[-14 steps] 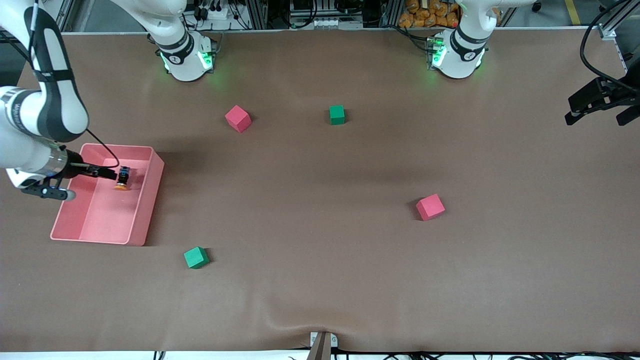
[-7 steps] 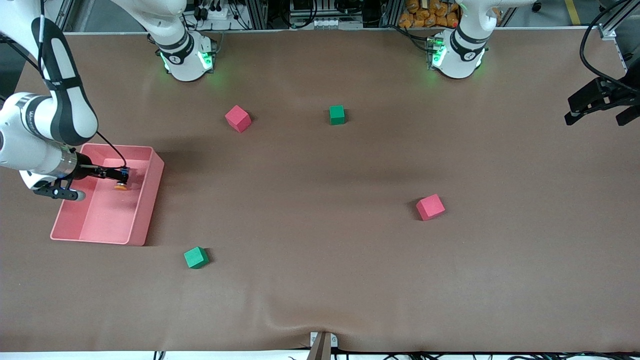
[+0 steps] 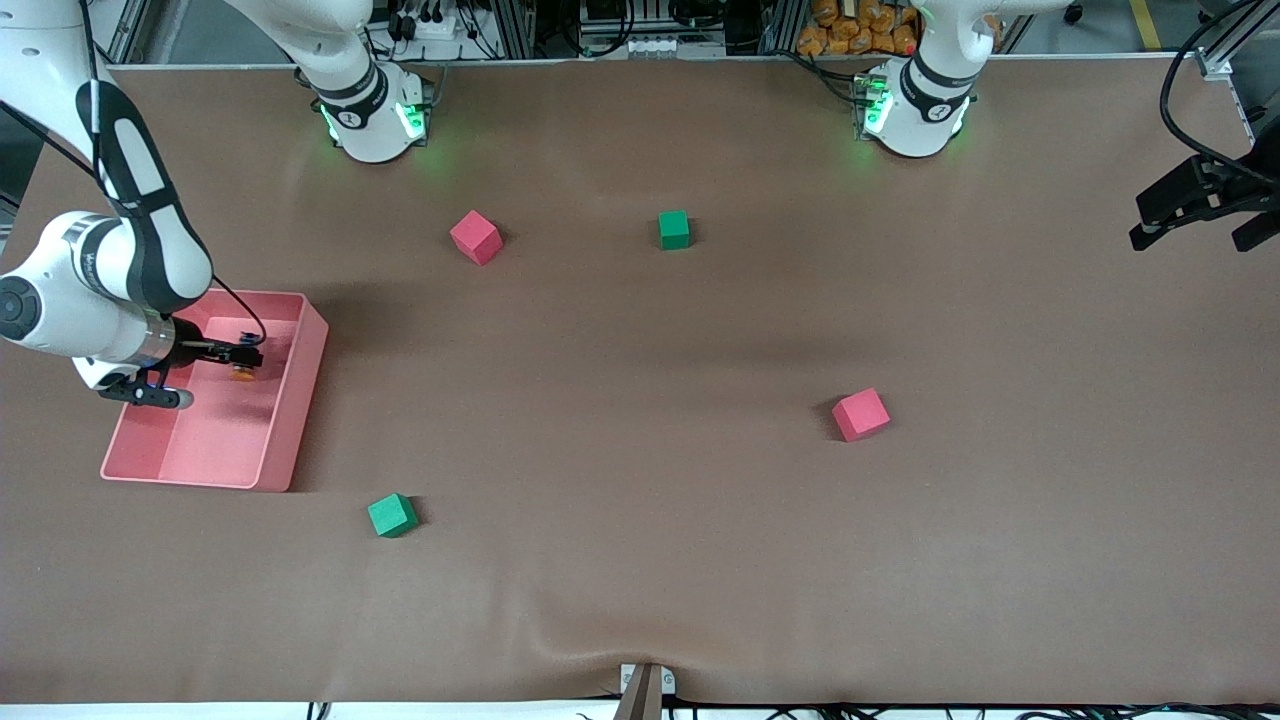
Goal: Place and upright button with both arms
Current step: 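Reach the right gripper into the pink tray over the yellow button, then close the right gripper on the button's black body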
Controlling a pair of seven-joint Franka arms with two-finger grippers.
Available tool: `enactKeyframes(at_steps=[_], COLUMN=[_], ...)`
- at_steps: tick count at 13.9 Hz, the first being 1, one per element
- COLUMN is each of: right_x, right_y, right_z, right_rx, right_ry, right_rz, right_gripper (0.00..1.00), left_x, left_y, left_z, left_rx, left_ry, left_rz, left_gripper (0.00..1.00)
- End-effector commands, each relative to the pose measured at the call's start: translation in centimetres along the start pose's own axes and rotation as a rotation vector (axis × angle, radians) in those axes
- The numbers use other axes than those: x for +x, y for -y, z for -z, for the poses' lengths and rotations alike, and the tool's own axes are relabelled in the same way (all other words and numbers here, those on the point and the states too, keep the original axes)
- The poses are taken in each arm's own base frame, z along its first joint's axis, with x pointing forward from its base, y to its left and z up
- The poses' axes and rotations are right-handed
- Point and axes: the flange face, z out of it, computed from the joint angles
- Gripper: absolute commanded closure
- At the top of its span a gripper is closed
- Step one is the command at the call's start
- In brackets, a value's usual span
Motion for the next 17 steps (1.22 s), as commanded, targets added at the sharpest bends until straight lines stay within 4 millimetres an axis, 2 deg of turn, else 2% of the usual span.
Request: enactKeyframes(at_steps=[1,6,10,13,14,15,16,17], right_x=[-0.9,-0.2,0.0,0.0,0.1,0.1,0.1,0.1], right_y=[-1.1,-1.9,-1.9,-1.9,-1.9,-1.9,-1.9,-1.8], right_z=[-0.9,-2.6,-2.9,-4.0,-4.0,-4.0,-4.0,-4.0], right_rx=[-0.002,-0.002,-0.003,0.001,0.001,0.001,0.002,0.002], right_ry=[-0.011,-0.052,-0.052,-0.044,-0.045,-0.047,-0.046,-0.046], right_rz=[0.013,0.066,0.075,0.076,0.077,0.077,0.078,0.079], right_gripper=[0.00,0.00,0.00,0.00,0.07,0.56,0.82,0.88], left_x=[-0.2,-0.1,-0.1,0.2,0.3,0.3,0.3,0.3], left_y=[-0.2,-0.2,-0.4,-0.5,-0.6,-0.7,-0.7,-0.7], left_z=[0.2,0.0,-0.1,-0.9,-1.0,-1.2,-1.2,-1.3], left_rx=[-0.016,-0.016,-0.018,-0.050,-0.054,-0.053,-0.053,-0.053], left_ry=[-0.001,0.003,0.004,0.021,0.023,0.027,0.029,0.031], left_rz=[0.010,0.010,0.008,0.012,0.012,0.014,0.025,0.028], left_gripper=[0.00,0.00,0.00,0.00,0.00,0.00,0.00,0.00])
